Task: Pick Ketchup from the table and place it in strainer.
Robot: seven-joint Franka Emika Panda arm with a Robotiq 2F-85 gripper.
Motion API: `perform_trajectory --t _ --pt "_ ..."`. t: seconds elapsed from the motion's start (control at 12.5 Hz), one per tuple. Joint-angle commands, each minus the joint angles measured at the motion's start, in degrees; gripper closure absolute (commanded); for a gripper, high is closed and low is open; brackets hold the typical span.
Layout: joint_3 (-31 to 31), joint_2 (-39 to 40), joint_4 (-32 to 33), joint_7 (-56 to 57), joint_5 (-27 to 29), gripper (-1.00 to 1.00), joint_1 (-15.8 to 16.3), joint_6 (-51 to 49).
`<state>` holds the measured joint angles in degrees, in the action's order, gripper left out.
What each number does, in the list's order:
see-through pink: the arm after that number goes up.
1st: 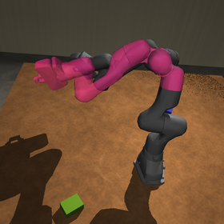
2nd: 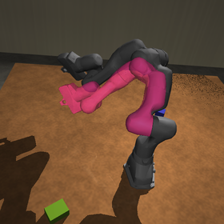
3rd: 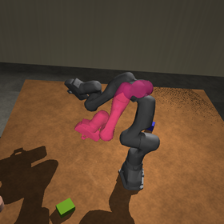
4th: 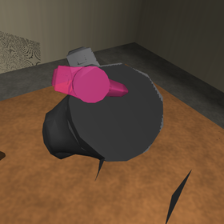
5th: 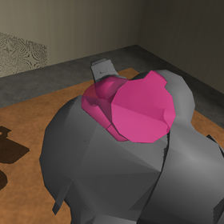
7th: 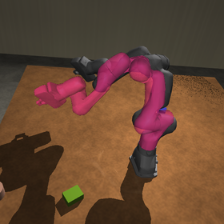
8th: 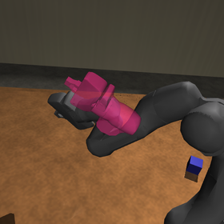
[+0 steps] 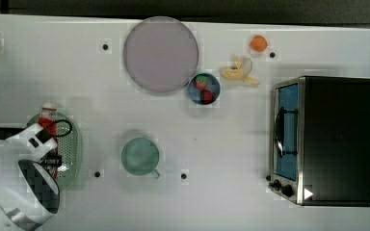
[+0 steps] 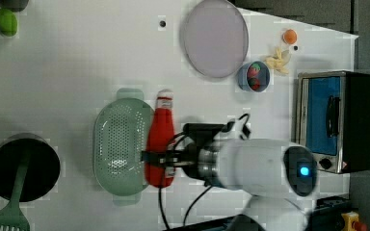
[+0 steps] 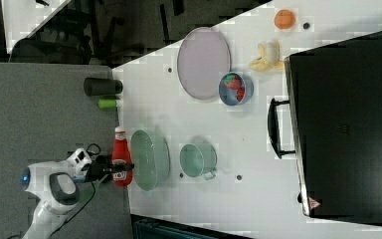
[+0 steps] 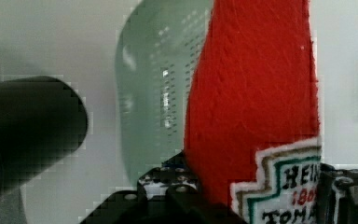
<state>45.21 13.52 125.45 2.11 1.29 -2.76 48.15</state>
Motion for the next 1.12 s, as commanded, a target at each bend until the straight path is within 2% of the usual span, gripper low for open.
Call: perform_trajectory --t 0.08,0.32,0.4,0.64,0.88,1.12 --pt "0.0 4.1 0.5 -7.2 -2.4 -0.26 1.7 6.6" --pt "-0.7 10.3 0.5 -7.2 -3.4 -0.26 2.8 12.7" --pt "-1.2 11.7 0.5 -7.2 -4.3 -0.32 3.1 13.1" --pt "-2.4 13.5 0.2 -7.4 -6.5 -0.95 4.1 13.7" --pt "-2.2 9.0 -0.9 -13.6 -6.3 -1.00 3.3 13.2" --pt "-2.3 0.3 -2.7 -16.8 -6.0 -1.00 -0.1 6.0"
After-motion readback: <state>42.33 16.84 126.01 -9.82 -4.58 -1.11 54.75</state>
